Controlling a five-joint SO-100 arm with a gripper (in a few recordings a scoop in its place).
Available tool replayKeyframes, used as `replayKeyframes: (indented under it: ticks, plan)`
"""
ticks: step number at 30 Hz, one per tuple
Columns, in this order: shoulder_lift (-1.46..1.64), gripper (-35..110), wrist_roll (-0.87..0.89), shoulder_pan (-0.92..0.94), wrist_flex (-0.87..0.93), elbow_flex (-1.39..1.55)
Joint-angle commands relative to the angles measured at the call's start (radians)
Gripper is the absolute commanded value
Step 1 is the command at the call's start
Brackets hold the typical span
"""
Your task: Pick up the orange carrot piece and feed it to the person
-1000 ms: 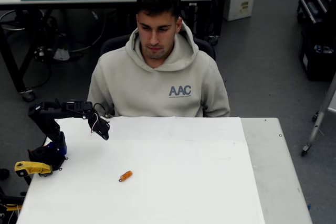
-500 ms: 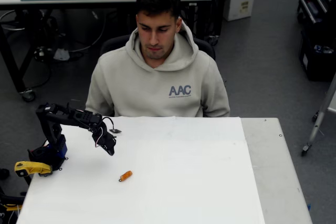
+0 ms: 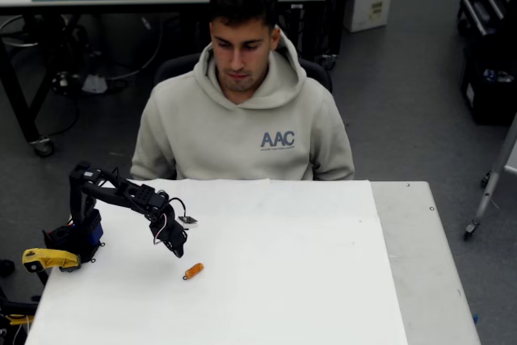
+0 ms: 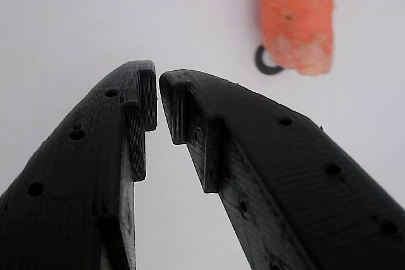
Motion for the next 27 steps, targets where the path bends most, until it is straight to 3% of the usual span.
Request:
replayKeyframes:
  ticks: [1,27]
  plan:
    - [-0.005,-3,-0.006,0.026,0.011,-0.117]
    - [-0.064,-3,-0.005,0.083,0.011,-0.163]
